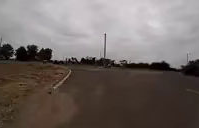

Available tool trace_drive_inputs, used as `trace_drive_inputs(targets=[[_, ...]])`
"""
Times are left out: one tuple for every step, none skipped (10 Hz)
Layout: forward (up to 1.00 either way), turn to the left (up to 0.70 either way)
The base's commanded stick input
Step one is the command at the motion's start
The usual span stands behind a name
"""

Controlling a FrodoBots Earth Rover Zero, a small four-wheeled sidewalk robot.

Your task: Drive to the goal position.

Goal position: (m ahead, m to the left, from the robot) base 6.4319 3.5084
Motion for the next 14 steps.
trace_drive_inputs(targets=[[0.85,0.00],[0.85,0.00],[0.85,0.00],[0.85,0.00],[0.85,0.00],[0.85,0.00],[0.85,0.00],[0.85,0.00],[0.85,-0.10],[0.85,-0.24],[0.85,-0.11],[0.85,-0.03],[0.85,0.00],[0.85,0.00]])
